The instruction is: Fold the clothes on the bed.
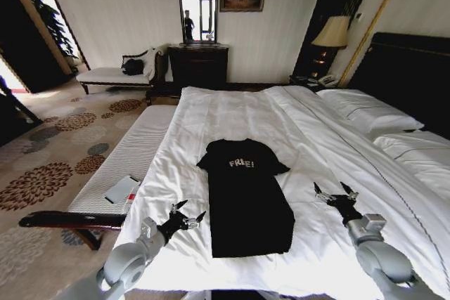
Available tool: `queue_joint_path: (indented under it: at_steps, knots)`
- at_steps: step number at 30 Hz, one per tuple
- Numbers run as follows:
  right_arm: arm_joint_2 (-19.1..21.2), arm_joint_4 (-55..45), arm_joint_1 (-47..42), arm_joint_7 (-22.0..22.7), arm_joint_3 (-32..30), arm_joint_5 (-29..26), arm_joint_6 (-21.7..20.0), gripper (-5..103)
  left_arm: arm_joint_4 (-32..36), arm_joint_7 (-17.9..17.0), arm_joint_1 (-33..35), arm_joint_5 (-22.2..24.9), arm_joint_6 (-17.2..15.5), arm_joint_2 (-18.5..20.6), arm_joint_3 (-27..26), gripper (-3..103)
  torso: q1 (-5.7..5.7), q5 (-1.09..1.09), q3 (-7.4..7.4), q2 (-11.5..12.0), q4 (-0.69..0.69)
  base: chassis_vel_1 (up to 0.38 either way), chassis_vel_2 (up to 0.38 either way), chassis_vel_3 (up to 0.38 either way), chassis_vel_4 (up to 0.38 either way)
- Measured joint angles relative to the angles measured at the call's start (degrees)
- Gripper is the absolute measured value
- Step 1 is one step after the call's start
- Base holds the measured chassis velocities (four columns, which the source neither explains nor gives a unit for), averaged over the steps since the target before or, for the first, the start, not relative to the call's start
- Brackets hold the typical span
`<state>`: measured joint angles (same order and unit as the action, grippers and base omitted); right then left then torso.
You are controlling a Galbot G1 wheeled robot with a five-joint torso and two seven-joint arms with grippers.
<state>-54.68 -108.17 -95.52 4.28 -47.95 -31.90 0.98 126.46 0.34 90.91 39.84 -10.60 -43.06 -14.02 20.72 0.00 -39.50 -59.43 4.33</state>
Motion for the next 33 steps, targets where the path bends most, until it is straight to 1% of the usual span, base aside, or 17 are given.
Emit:
queue_joint_path:
  at_steps: [2, 5, 7, 8, 9, 12, 13, 15, 17, 21, 23, 24, 27, 29, 32, 33]
  knots:
    - [-0.10, 0.00, 0.07, 0.10, 0.10, 0.02, -0.17, 100, 0.41, 0.00, 0.66, 0.11, -0.04, -0.09, -0.15, 100, 0.00, 0.00, 0.00, 0.00, 0.00, 0.000, 0.000, 0.000, 0.000]
    - [-0.54, -0.48, 0.29, 0.87, 0.76, 0.21, -1.62, 100, 2.52, 0.02, 6.15, 1.27, -0.80, -1.35, -0.38, 100, 0.00, 0.01, 0.00, 0.01, 0.00, 0.000, 0.000, 0.000, 0.000]
    - [-0.54, -0.54, 0.34, 1.01, 0.84, 0.25, -1.83, 100, 2.45, 0.02, 7.09, 1.33, -0.85, -1.70, -0.20, 100, 0.00, 0.01, 0.00, 0.01, 0.00, 0.000, 0.000, 0.000, 0.000]
    - [-0.54, -0.65, 0.41, 1.23, 0.93, 0.28, -2.21, 100, 1.97, 0.03, 8.23, 1.28, -0.85, -2.10, 0.09, 102, 0.00, 0.00, 0.00, 0.00, 0.00, 0.000, 0.000, 0.000, 0.000]
    - [-0.42, -0.80, 0.53, 1.57, 0.97, 0.25, -2.77, 100, 0.73, 0.03, 9.67, 0.77, -0.78, -2.54, 0.63, 100, 0.00, 0.00, 0.00, 0.00, -0.01, 0.000, 0.000, 0.000, 0.000]
    - [-0.08, -0.84, 0.57, 1.84, 0.92, 0.14, -3.16, 100, -0.80, 0.02, 10.35, 0.11, -0.49, -2.95, 1.22, 99, 0.00, 0.00, 0.00, 0.00, -0.02, 0.000, 0.000, 0.000, 0.000]
    - [0.23, -0.83, 0.57, 1.90, 0.80, 0.02, -3.31, 100, -1.46, 0.02, 10.27, 0.96, -0.52, -3.14, 1.79, 99, 0.00, 0.00, 0.00, 0.00, 0.00, 0.000, 0.000, 0.000, 0.000]
    - [0.31, -0.78, 0.57, 1.93, 0.76, -0.02, -3.33, 100, -1.65, 0.03, 10.14, 1.49, -0.62, -3.18, 2.09, 99, 0.00, -0.01, 0.00, 0.00, 0.01, 0.000, 0.000, 0.000, 0.000]
    - [0.58, -0.29, 0.73, 2.01, 0.72, -0.27, -3.40, 100, -2.90, 0.04, 9.04, 3.24, -1.29, -3.17, 3.45, 99, 0.00, 0.00, -0.01, 0.00, 0.00, 0.000, 0.000, 0.000, 0.000]
    - [0.67, 0.20, 1.05, 2.04, 0.94, -0.34, -3.42, 100, -4.25, 0.03, 7.36, 4.49, -2.07, -2.98, 4.67, 99, 0.00, 0.00, -0.01, 0.01, 0.00, 0.000, 0.000, 0.000, 0.000]
    - [0.71, 0.74, 1.60, 2.10, 1.46, -0.35, -3.46, 100, -5.15, 0.04, 5.22, 6.82, -3.11, -2.71, 5.85, 99, 0.00, 0.00, -0.01, 0.01, 0.01, 0.000, 0.000, 0.000, 0.000]
    - [0.71, 0.74, 1.60, 2.10, 1.46, -0.35, -3.46, 100, -5.15, 0.04, 5.22, 6.82, -3.11, -2.71, 5.85, 99, 0.00, 0.00, -0.01, 0.01, 0.01, 0.000, 0.000, 0.000, 0.000]
    - [0.91, 1.42, 2.77, 2.44, 2.48, -0.35, -3.72, 100, -6.34, 0.05, 1.98, 9.99, -4.57, -2.20, 8.32, 99, 0.01, 0.00, -0.01, 0.01, 0.00, 0.000, 0.000, 0.000, 0.000]
    - [0.97, 1.53, 3.11, 2.59, 2.75, -0.35, -3.88, 100, -6.59, 0.05, 1.12, 10.55, -4.81, -2.07, 9.08, 99, 0.01, 0.01, -0.01, 0.01, 0.00, 0.000, 0.000, 0.000, 0.000]
    - [1.10, 1.85, 4.01, 3.06, 3.45, -0.38, -4.36, 100, -7.31, 0.06, -2.53, 13.23, -5.66, -1.47, 12.45, 99, 0.00, 0.00, -0.01, 0.01, -0.01, 0.000, 0.000, 0.000, 0.000]
    - [1.10, 1.85, 4.01, 3.06, 3.45, -0.38, -4.36, 100, -7.31, 0.06, -2.53, 13.23, -5.66, -1.47, 12.45, 99, 0.00, 0.00, -0.01, 0.01, -0.01, 0.000, 0.000, 0.000, 0.000]
